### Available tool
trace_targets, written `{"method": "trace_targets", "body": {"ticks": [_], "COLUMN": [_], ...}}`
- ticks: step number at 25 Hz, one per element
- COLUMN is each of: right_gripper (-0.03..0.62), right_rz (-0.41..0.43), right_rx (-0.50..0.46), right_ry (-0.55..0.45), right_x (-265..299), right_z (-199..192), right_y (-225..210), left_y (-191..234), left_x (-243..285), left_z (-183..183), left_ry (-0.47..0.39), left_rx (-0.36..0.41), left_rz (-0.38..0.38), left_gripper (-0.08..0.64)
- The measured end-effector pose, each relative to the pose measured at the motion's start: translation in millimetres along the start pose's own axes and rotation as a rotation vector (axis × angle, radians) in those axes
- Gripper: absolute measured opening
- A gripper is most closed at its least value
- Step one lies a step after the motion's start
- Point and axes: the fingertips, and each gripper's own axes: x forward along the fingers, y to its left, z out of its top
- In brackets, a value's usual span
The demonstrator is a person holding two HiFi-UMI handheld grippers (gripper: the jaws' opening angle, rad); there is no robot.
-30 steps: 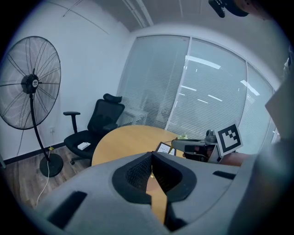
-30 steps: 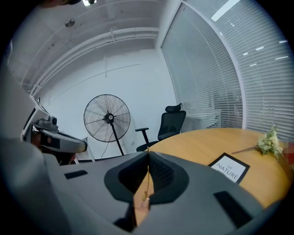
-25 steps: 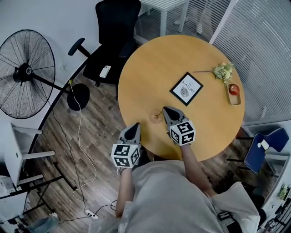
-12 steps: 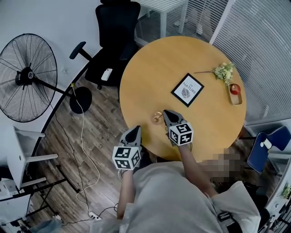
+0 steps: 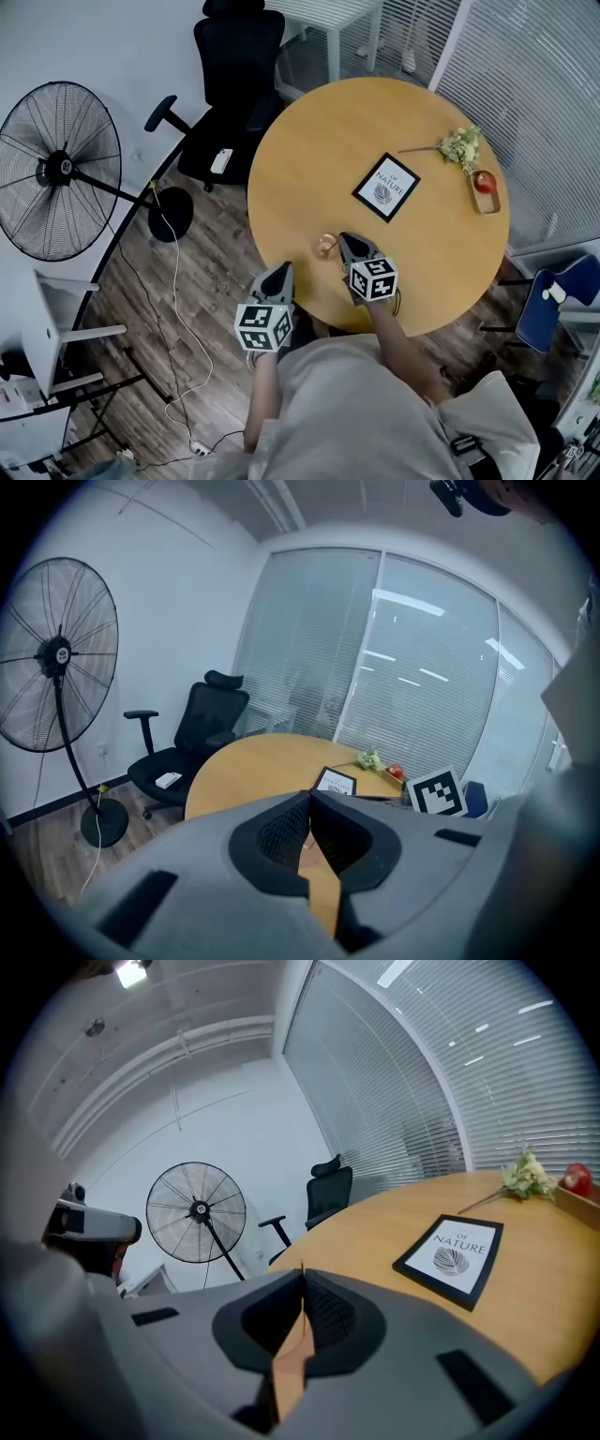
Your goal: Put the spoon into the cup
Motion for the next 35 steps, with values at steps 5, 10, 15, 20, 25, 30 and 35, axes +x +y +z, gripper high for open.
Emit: {"method": "trace_targets", "body": {"ticks": [5,10,15,20,25,30,35], "right_gripper": [0.003,0.005,0.011,0.018,0.018,0.006,-0.003], "right_rz": [0.000,0.012,0.035,0.024,0.028,0.028,0.069], "right_rx": [-0.014,-0.003,0.035,0.027,0.023,-0.046,-0.073], "right_ry": [0.017,0.016,-0.008,0.012,0.056,0.099,0.097], "right_x": [1.2,0.4,-7.6,-17.0,-28.0,-34.7,-41.0], "right_z": [-2.5,1.2,8.9,10.1,4.4,-0.2,1.4], "right_y": [-1.1,-0.1,-0.5,-5.9,-7.1,5.4,21.8], "left_y": [-1.9,-2.5,-6.7,-12.5,-15.9,-16.1,-19.0], "left_x": [0.7,1.4,2.3,3.3,3.7,1.8,1.0], "left_z": [0.3,1.5,2.1,2.3,-1.7,-5.5,-7.8], "left_ry": [-0.004,-0.007,-0.012,-0.018,-0.019,-0.011,-0.006], "left_rx": [-0.003,-0.004,-0.005,-0.005,-0.006,-0.006,-0.006], "left_rz": [0.004,0.002,-0.004,-0.011,-0.016,-0.023,-0.035], "left_gripper": [0.008,0.008,0.008,0.008,0.008,0.008,0.008]}}
